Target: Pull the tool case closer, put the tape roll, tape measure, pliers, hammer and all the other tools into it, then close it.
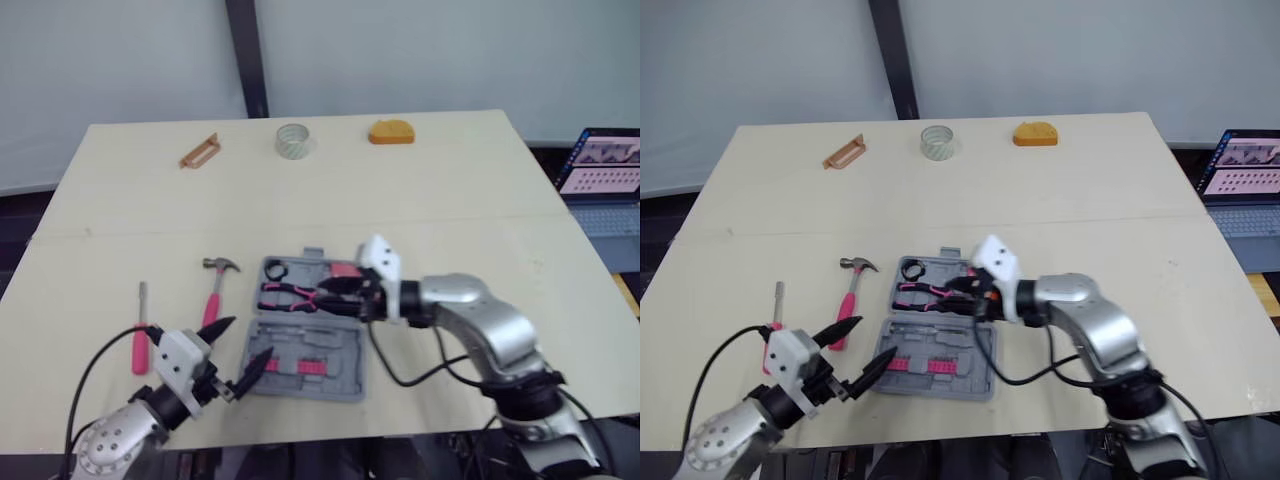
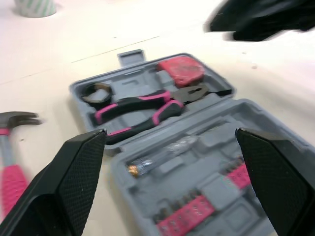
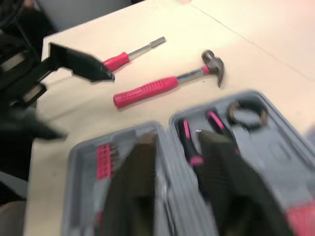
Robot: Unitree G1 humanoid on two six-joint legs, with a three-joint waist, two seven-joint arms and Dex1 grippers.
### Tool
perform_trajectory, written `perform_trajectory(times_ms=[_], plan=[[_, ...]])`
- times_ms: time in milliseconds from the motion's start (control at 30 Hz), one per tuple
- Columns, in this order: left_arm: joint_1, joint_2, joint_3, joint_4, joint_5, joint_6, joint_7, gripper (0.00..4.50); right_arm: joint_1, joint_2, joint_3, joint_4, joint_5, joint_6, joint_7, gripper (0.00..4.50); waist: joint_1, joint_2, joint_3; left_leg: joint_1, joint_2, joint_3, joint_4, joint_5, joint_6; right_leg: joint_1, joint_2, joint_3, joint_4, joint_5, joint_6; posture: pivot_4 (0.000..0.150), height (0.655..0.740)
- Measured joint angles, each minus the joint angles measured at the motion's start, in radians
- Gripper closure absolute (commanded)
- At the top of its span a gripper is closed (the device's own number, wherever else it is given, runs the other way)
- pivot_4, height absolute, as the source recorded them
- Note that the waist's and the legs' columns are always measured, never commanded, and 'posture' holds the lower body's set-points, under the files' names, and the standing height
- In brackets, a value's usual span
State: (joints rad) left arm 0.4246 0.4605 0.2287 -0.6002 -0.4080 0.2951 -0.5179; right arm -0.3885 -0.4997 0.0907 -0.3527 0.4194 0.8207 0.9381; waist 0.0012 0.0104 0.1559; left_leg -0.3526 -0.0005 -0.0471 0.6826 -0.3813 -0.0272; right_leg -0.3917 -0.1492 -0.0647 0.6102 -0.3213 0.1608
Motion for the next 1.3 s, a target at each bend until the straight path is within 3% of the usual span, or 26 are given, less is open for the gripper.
perform_trajectory(times_ms=[67, 100, 333, 567, 800, 1300], plan=[[-0.024, 0.048, 0.089, 0.069, -0.037, 0.021, -0.02, 0.0, 0.068, -0.083, -0.104, 0.005, 0.044, 0.0, 0.026, 0.09, -0.001, 0.0, 0.0, 0.0, 0.0, 0.001, 0.0, 0.0, 0.0, 0.0, 0.0, 0.0, 0.0, 0.0, 0.0, 0.15, 0.74], [-0.028, 0.067, 0.132, 0.105, -0.043, 0.023, -0.027, 0.0, 0.093, -0.112, -0.14, 0.013, 0.053, -0.006, 0.037, 0.03, -0.001, 0.0, 0.001, 0.0, 0.0, 0.001, 0.0, 0.0, 0.0, 0.0, 0.0, 0.0, 0.0, 0.0, 0.0, 0.15, 0.74], [-0.087, 0.141, 0.414, 0.418, -0.082, -0.001, -0.054, 0.0, 0.288, -0.241, -0.353, 0.227, 0.039, -0.196, 0.069, 0.03, -0.002, -0.001, 0.001, 0.001, 0.0, 0.004, 0.0, -0.001, 0.001, 0.0, 0.0, 0.0, 0.0, 0.0, 0.0, 0.15, 0.74], [-0.093, 0.134, 0.522, 0.587, -0.072, -0.066, -0.021, 0.0, 0.332, -0.231, -0.417, 0.374, -0.004, -0.351, 0.013, 0.03, -0.003, -0.001, 0.001, 0.002, 0.0, 0.004, 0.0, -0.001, 0.001, 0.0, 0.0, 0.0, 0.0, 0.0, 0.0, 0.15, 0.74], [-0.056, 0.1, 0.56, 0.659, -0.05, -0.125, 0.022, 0.0, 0.33, -0.229, -0.423, 0.482, -0.026, -0.45, -0.006, 0.03, -0.001, -0.002, 0.001, 0.002, 0.0, 0.004, 0.0, -0.001, 0.001, 0.001, -0.001, 0.0, 0.0, 0.0, 0.0, 0.15, 0.74], [-0.051, 0.095, 0.553, 0.661, -0.044, -0.148, 0.029, 0.0, 0.297, -0.231, -0.411, 0.472, -0.021, -0.45, -0.012, 0.03, -0.002, -0.002, 0.001, 0.002, 0.0, 0.004, 0.001, -0.001, 0.001, 0.001, -0.001, 0.0, 0.0, 0.0, 0.0, 0.15, 0.74]])
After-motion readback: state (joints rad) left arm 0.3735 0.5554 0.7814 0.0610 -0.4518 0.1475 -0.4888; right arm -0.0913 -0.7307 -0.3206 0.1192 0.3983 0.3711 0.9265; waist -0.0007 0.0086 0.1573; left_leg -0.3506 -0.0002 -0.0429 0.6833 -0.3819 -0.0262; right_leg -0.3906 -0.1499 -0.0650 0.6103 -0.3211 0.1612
